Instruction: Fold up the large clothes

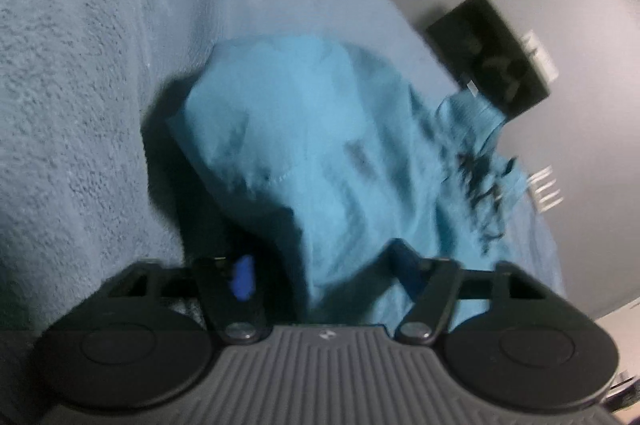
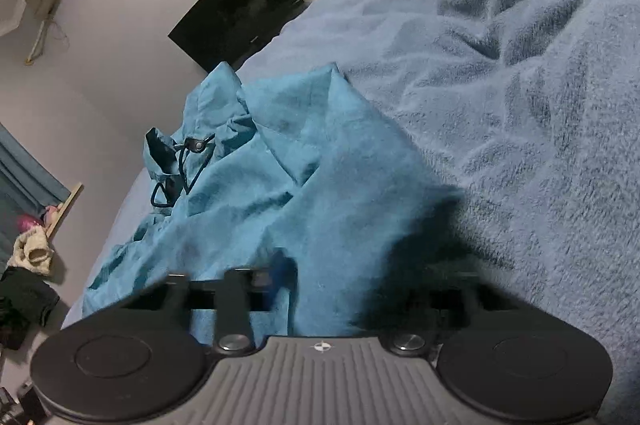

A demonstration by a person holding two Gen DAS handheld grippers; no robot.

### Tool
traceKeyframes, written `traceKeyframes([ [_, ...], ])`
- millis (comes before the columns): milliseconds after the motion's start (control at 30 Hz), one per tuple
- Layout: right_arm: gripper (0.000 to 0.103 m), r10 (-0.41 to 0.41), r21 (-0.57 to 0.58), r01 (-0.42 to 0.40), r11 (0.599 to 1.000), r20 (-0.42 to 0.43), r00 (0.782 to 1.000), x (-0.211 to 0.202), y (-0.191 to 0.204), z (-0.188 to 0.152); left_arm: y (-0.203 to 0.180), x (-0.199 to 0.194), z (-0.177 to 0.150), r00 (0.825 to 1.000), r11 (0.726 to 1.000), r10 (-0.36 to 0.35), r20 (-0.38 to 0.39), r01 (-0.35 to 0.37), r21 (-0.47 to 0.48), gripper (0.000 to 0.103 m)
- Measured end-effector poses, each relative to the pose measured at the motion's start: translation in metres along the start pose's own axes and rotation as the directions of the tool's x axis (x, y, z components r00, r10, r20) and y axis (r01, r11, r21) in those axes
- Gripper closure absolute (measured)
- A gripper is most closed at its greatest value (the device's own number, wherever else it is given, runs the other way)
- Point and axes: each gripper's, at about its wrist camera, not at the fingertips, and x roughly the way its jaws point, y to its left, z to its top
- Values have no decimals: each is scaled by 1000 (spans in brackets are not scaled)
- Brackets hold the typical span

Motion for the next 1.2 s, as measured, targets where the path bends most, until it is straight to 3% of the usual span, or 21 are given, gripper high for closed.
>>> traceKeyframes([
  [33, 84, -1, -2, 1, 1000, 11, 1000, -3, 0, 2, 0, 1, 1, 1000, 1000, -8, -9, 8, 3, 73],
  [67, 88, 4, 6, -5, 1000, 22, 1000, -5, 2, 4, -1, 2, 2, 1000, 1000, -10, -24, 10, 20, 84],
  [133, 92, 7, 7, -8, 1000, 59, 998, -16, 6, 8, -10, 1, 0, 999, 998, -10, -32, 12, 64, 91],
  [300, 95, 14, 9, -16, 1000, 163, 987, -55, 11, 27, -37, -19, -11, 995, 987, -24, -99, 40, 155, 95],
  [367, 95, 2, 41, -8, 999, 157, 988, -72, 4, 36, -45, -29, -15, 988, 980, -24, -154, 54, 190, 95],
  [467, 94, -43, 60, 38, 997, 80, 996, -82, -6, 42, -47, -34, -23, 977, 970, 19, -213, 34, 242, 95],
  [567, 75, -147, -2, 147, 989, -8, 989, -78, -3, 41, -47, -33, -23, 972, 955, 76, -222, -8, 296, 90],
  [633, 53, -210, -44, 212, 976, 42, 977, -88, 4, 42, -52, -41, -18, 976, 953, 89, -199, -25, 302, 87],
  [700, 23, -265, -90, 282, 955, 159, 951, -106, 15, 48, -62, -55, -15, 982, 947, 101, -162, -45, 317, 86],
  [767, 20, -310, -130, 360, 924, 298, 903, -126, 25, 54, -74, -77, -15, 991, 932, 103, -89, -65, 357, 86],
  [833, 20, -294, -161, 378, 912, 388, 873, -140, 36, 61, -84, -96, -15, 997, 902, 79, -9, -68, 426, 85],
  [900, 21, -236, -212, 337, 917, 393, 889, -140, 49, 66, -99, -104, -19, 999, 862, 17, 30, -30, 507, 81],
  [967, 22, -176, -290, 283, 914, 345, 922, -130, 63, 64, -121, -105, -25, 999, 821, -41, 17, 24, 571, 59],
  [1000, 22, -140, -334, 245, 910, 310, 941, -120, 73, 59, -131, -101, -29, 998, 805, -63, -10, 56, 591, 56],
  [1133, 26, -20, -469, 85, 879, 142, 990, -66, 108, 29, -165, -60, -60, 980, 721, -132, -149, 198, 664, 53],
  [1200, 32, 1, -529, 24, 848, 48, 999, -38, 120, 10, -174, -30, -83, 969, 675, -120, -215, 239, 698, 53],
])
